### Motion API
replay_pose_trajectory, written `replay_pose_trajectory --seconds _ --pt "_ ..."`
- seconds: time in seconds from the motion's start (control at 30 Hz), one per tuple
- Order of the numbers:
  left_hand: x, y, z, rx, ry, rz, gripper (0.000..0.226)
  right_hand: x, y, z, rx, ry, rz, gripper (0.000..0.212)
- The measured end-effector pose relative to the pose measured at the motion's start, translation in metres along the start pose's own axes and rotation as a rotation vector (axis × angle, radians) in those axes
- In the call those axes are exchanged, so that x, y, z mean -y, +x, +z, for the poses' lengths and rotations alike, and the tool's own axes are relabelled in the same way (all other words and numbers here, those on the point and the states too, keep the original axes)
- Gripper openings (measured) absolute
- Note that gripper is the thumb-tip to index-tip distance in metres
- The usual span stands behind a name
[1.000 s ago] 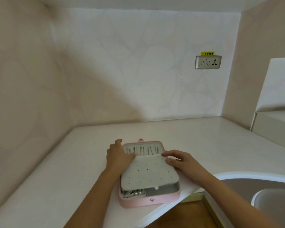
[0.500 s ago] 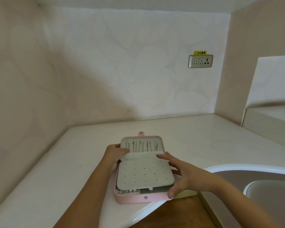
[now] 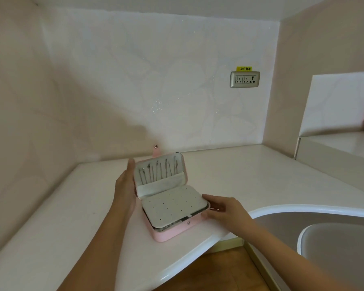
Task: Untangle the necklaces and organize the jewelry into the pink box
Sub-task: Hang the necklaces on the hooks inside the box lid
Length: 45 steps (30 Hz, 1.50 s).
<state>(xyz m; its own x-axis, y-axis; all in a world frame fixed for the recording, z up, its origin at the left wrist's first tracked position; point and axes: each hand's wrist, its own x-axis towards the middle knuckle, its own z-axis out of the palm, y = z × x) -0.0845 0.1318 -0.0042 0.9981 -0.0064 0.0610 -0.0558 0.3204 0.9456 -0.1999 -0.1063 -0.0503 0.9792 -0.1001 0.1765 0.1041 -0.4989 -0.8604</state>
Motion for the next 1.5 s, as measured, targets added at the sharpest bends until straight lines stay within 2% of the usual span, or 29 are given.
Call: replay_pose_trajectory --seconds 0.13,0.27,0.33,0.47,0.57,0.63,0.73,0.8,0.97,1.13,1.27,1.5 --pt "-0.007 -0.006 0.009 -0.042 0.011 0.045 0.051 -0.004 0.009 0.005 -0.039 0.025 0.019 0.051" --pt "-0.007 -0.005 0.007 0.110 0.221 0.075 0.056 -0.003 0.015 0.008 -0.081 0.045 0.013 0.046" --pt "-0.005 -0.002 0.008 0.210 0.369 0.085 0.055 -0.003 0.017 0.009 -0.104 0.085 0.001 0.051" --pt "0.010 0.001 0.007 0.327 0.757 0.101 0.042 -0.006 0.016 0.009 -0.107 0.138 -0.027 0.086" --pt "0.014 -0.005 0.007 0.403 1.001 0.196 0.035 -0.009 0.014 0.009 -0.071 0.101 -0.079 0.075" --pt "0.013 -0.010 0.011 0.426 1.197 0.239 0.058 -0.009 0.012 0.010 -0.069 0.072 -0.092 0.065" --pt "0.009 -0.018 0.019 0.498 1.399 0.216 0.101 -0.010 0.012 0.011 -0.070 0.077 -0.083 0.063" --pt "0.007 -0.019 0.020 0.559 1.505 0.168 0.113 -0.010 0.012 0.012 -0.076 0.073 -0.079 0.063" --pt "0.004 -0.026 0.026 0.594 1.653 0.055 0.121 -0.010 0.012 0.012 -0.070 0.067 -0.079 0.063" --pt "-0.002 -0.030 0.037 0.627 1.743 0.024 0.115 -0.011 0.013 0.012 -0.072 0.069 -0.075 0.064" --pt "-0.009 -0.030 0.050 0.699 1.814 -0.054 0.127 -0.012 0.013 0.013 -0.077 0.052 -0.080 0.064" --pt "0.003 -0.042 0.062 0.623 1.903 -0.020 0.135 -0.012 0.013 0.012 -0.078 0.044 -0.087 0.063"
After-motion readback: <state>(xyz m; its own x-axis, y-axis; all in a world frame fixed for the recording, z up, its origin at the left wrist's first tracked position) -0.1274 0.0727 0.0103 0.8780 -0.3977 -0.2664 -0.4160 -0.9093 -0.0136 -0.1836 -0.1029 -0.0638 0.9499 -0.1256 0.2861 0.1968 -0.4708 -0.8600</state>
